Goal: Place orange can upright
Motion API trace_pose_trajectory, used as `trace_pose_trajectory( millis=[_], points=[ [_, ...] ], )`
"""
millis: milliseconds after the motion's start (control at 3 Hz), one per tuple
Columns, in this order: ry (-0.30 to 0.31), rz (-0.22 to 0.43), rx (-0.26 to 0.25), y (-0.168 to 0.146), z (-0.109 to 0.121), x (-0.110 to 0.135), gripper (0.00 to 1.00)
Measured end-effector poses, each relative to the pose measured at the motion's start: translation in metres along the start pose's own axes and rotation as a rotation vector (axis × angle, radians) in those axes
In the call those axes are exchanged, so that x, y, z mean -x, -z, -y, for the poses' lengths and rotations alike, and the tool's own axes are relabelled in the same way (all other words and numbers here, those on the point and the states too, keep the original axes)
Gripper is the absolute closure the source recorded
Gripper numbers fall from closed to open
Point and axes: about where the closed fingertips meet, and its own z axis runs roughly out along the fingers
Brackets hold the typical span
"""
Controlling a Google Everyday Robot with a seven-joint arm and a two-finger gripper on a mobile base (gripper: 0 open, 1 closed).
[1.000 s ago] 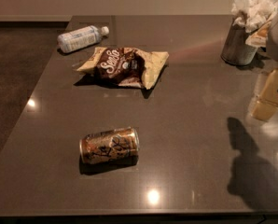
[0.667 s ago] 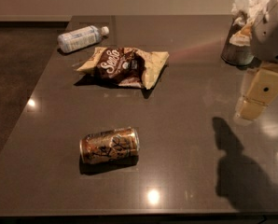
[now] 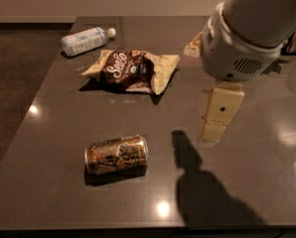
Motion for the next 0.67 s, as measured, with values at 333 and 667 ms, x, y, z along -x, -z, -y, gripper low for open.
trace_pose_trajectory(
  millis=[333, 667],
  points=[
    [0.075, 0.017, 0.024, -0.019, -0.01, 0.042, 0.0],
    [0.15, 0.018, 0.064, -0.047, -0.024, 0.088, 0.0]
  ],
)
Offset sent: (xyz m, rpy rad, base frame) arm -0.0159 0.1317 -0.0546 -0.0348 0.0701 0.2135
